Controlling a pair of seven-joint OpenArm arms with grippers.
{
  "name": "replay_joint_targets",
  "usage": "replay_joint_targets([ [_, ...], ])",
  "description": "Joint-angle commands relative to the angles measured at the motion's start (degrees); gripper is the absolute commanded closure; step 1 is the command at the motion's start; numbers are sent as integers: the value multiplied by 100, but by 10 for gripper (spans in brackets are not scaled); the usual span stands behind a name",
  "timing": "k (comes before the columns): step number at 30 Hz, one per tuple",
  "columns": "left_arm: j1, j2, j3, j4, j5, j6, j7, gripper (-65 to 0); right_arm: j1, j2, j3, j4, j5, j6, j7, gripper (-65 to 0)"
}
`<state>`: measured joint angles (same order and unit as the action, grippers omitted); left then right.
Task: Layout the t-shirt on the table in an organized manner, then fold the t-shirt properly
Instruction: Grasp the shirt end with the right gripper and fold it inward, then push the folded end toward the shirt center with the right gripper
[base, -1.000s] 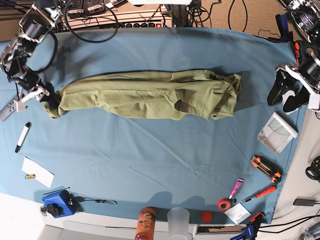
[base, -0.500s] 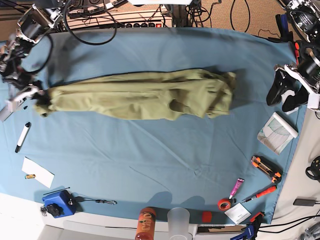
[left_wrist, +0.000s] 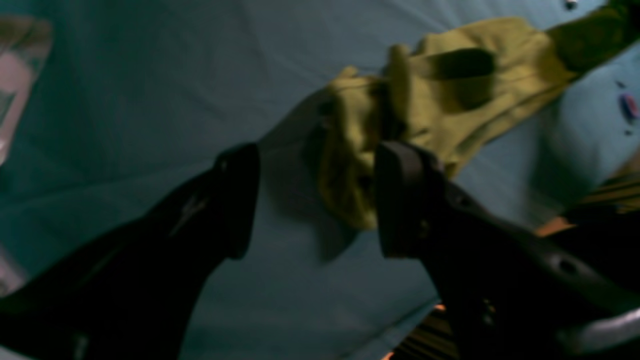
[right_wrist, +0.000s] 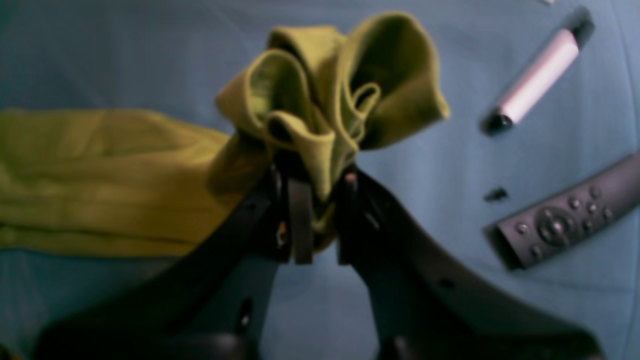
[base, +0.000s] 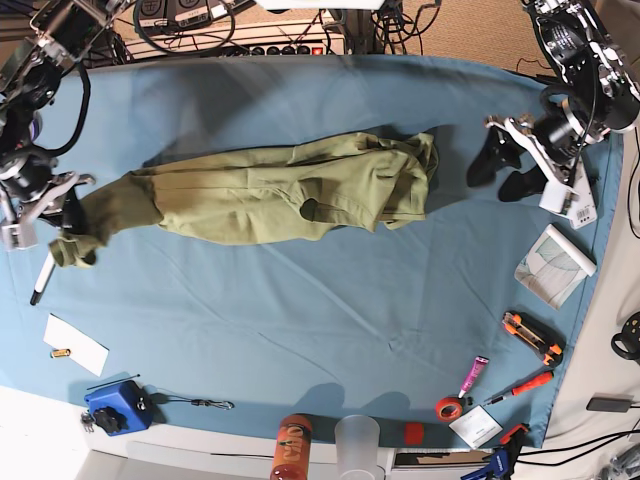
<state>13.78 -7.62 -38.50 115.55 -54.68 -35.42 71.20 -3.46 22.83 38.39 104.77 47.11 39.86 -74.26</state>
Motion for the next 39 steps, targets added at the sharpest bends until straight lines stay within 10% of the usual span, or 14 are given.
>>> replay_joint_targets([
  [1, -26, -66, -120, 92, 76, 9, -262, -369, -22, 129, -101, 278, 129, 14, 142, 0],
  [14, -26, -232, -2022, 92, 455, -42, -570, -369, -444, 109, -1779, 741, 138, 14, 153, 0],
  [27, -26, -317, -2179, 92, 48, -44, -568, -369, -81, -203, -3261, 741, -964, 14, 546, -1],
  [29, -26, -319, -2179, 92, 48, -44, -570, -369, -83, -203, -3418, 741, -938, 14, 520, -125],
  [39, -26, -317, -2175, 92, 48, -44, -570, -369, -13, -203, -3491, 1709, 857, 14, 240, -205],
])
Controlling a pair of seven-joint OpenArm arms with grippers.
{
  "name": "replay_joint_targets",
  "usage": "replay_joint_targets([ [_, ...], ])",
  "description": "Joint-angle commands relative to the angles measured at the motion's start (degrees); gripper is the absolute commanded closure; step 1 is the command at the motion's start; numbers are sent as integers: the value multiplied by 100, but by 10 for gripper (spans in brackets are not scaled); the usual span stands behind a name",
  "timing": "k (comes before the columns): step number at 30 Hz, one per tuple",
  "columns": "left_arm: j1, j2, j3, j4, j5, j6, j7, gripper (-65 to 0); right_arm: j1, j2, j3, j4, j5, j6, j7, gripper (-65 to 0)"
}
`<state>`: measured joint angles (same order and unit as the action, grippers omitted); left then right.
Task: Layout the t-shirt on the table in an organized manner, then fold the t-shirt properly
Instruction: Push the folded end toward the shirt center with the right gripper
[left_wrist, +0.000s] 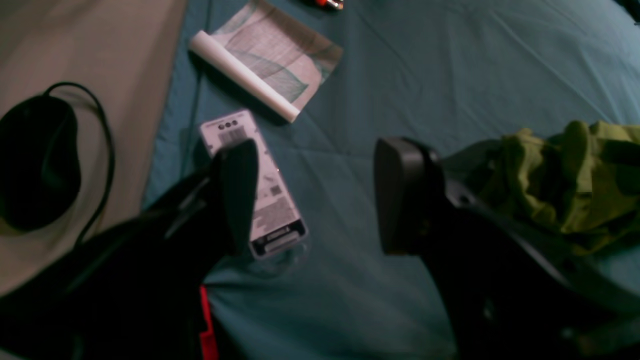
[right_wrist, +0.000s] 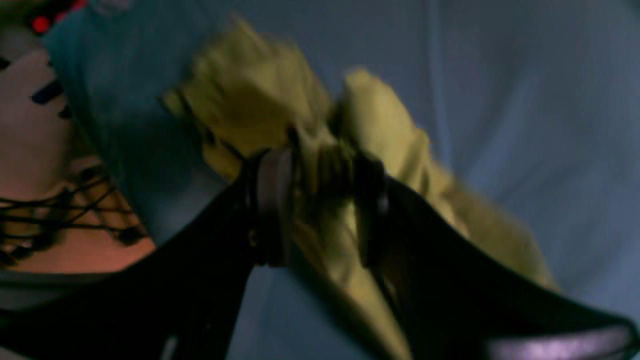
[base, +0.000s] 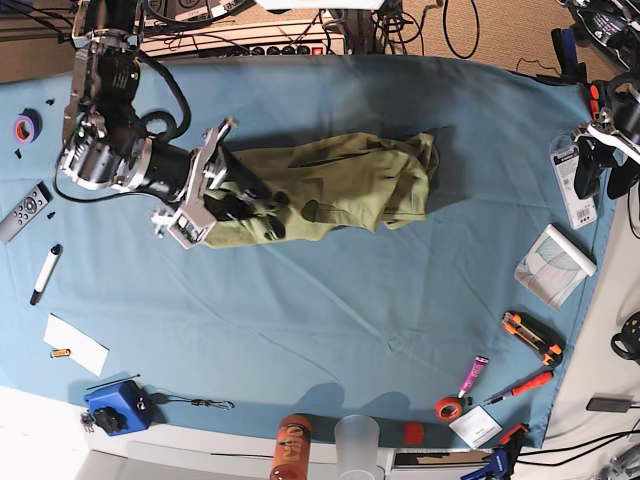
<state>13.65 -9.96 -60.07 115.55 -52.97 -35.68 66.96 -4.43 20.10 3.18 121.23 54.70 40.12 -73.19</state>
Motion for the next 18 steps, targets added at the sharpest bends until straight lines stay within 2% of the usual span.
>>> replay_joint_targets([
  [1, -13, -83, -17, 92, -122, -17, -146, -369, 111, 70, 31, 229, -31, -12, 138, -205],
  [6, -13, -83, -17, 92, -125, -15, -144, -369, 157, 68, 31, 529, -428, -12, 278, -176],
  [11, -13, -83, -17, 92, -125, -17, -144, -369, 157, 68, 42, 529, -866, -12, 289, -175],
  [14, -13, -83, -17, 92, -125, -15, -144, -369, 157, 68, 315, 529, -1182, -12, 457, -165],
  [16, -13, -83, -15, 92, -127, -15, -144, -369, 155, 66, 671, 529, -1279, -44, 485, -77],
  [17, -13, -83, -13, 92, -127, -15, -144, -369, 151, 68, 866, 525, -1274, -103, 481, -6],
  [18, -13, -83, 4, 92, -138, -15, -144, -369, 136, 66, 1056, 509, -1270, -151, 492, 0],
])
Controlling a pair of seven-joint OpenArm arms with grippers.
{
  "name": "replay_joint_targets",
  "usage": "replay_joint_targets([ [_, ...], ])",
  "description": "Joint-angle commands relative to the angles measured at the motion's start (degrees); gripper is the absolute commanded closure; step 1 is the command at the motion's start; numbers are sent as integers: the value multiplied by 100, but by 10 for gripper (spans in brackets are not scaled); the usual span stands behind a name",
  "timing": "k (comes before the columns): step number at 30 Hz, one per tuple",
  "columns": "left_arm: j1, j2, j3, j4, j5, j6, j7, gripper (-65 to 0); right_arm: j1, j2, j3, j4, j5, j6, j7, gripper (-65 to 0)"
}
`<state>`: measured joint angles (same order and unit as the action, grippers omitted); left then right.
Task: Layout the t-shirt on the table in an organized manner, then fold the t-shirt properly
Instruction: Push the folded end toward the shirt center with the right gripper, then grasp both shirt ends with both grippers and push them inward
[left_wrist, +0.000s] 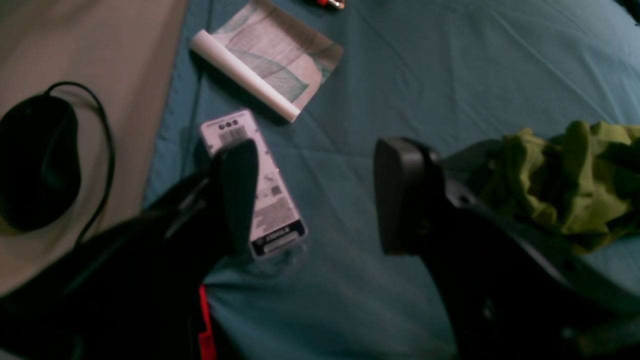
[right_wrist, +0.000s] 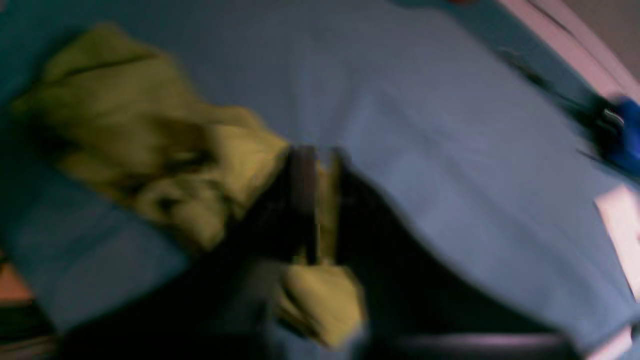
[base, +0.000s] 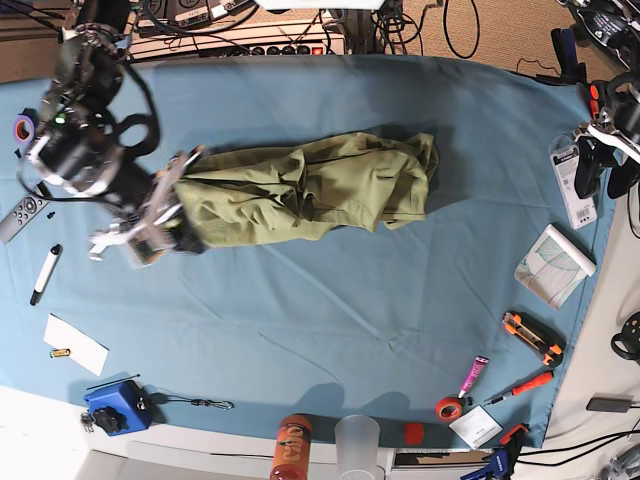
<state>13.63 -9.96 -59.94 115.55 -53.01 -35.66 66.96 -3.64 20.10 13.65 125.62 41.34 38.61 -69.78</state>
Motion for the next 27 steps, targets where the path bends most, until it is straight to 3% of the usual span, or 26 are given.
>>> replay_joint_targets([
  [1, -9, -83, 22, 92, -179, -17, -142, -369, 37, 61, 173, 39, 92, -33, 149, 0],
  [6, -9, 13, 560, 92, -356, -20, -138, -369, -291, 52, 354, -669, 542, 76, 153, 0],
  [12, 7, 247, 1709, 72, -328, -20, -144, -369, -240, -136, 284, -2352, 557, 139, 625, 0],
  [18, 2, 459, 2693, -24, 769, 70, -256, -369, 63, -538, 284, -3609, 365, 139, 529, 0],
  [22, 0, 452, 3235, -420, 966, 380, -623, -370, 81, -584, 284, -3735, 361, 139, 503, 0],
  [27, -4, 455, 3574, -855, 925, 411, -737, -370, 81, -581, 284, -3735, 361, 139, 426, 0],
])
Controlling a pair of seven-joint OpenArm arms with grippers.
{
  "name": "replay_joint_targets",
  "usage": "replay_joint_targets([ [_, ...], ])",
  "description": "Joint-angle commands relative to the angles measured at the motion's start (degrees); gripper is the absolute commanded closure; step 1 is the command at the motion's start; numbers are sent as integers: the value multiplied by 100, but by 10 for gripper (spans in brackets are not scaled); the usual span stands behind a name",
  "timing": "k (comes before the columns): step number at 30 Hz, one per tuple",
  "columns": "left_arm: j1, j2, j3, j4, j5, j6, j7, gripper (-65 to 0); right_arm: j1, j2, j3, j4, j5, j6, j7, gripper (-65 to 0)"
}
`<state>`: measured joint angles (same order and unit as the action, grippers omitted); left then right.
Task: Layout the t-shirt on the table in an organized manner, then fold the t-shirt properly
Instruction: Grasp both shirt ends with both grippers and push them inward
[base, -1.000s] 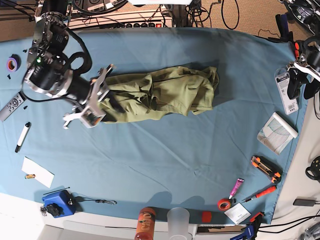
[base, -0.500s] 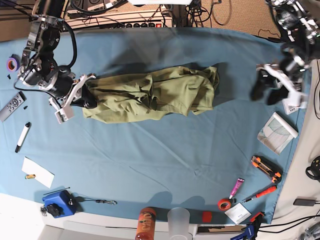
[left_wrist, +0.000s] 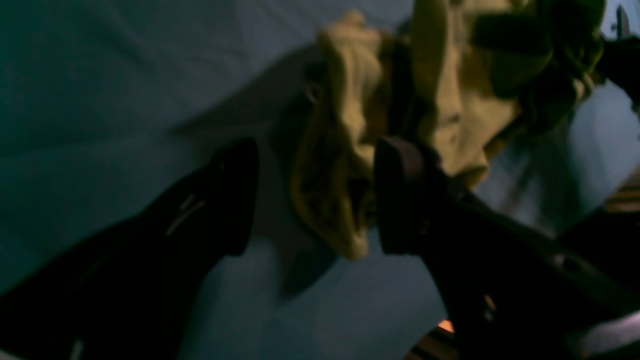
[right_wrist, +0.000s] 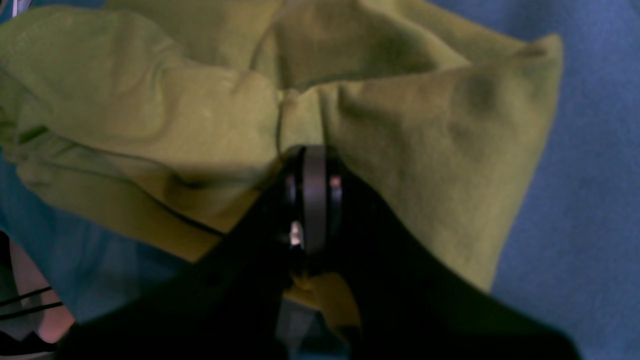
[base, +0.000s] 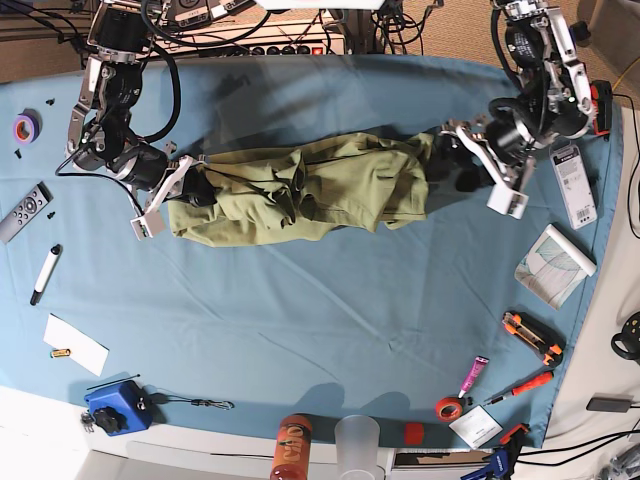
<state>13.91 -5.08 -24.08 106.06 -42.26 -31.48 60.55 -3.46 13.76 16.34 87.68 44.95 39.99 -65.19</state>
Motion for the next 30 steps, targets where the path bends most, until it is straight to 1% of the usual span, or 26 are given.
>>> replay_joint_targets([
  [1, -22, -33, 44, 48, -236, 81, -92, -370, 63, 52, 15, 59, 0, 1, -61, 0],
  [4, -11, -33, 199, -70, -525, 195, -81, -370, 63, 50, 15, 59, 2, 1, -96, 0],
  [8, -42, -33, 439, -280, -533, 208, -114, -370, 63, 50, 15, 59, 2, 1, -96, 0],
  [10, -72, -33, 625, -476, -529, 348, -223, -369, 63, 50, 15, 59, 2, 1, -103, 0],
  [11, -101, -33, 706, -608, -527, 367, -323, -370, 63, 50, 15, 59, 2, 1, -103, 0],
  [13, -208, -33, 782, -887, -525, 398, -352, -370, 63, 50, 15, 59, 2, 1, -103, 0],
  [16, -380, -33, 778, -1182, -426, 791, -293, -369, 61, 52, 15, 59, 4, 1, -131, 0],
  [17, -415, -33, 778, -1222, -400, 903, -284, -356, 63, 52, 15, 59, 7, 1, -131, 0],
  [18, -444, -33, 778, -1237, -402, 1012, -223, -323, 63, 52, 17, 59, 37, 1, -127, 0],
  [19, -457, -33, 778, -1235, -407, 1117, -168, -273, 63, 52, 17, 59, 144, 1, -122, 0],
  [20, -459, -33, 778, -1235, -402, 1176, -107, -208, 66, 50, 24, 61, 313, 1, -118, 0],
  [22, -457, -33, 778, -1235, -400, 1246, -26, -44, 96, 52, 28, 72, 793, 1, -87, 0],
  [23, -459, -35, 778, -1235, -400, 1237, 20, 0, 133, 50, 26, 98, 1012, 1, -92, 0],
  [25, -468, -33, 730, -1224, -396, 1150, 101, 0, 236, 46, 28, 221, 1270, 1, -107, 0],
  [26, -492, -35, 658, -1224, -396, 1060, 173, 0, 295, 33, 28, 321, 1268, 1, -111, 0],
  [30, -654, -37, 55, -1200, -407, 1049, 313, 0, 481, 22, 28, 791, 1263, 1, -122, 0],
])
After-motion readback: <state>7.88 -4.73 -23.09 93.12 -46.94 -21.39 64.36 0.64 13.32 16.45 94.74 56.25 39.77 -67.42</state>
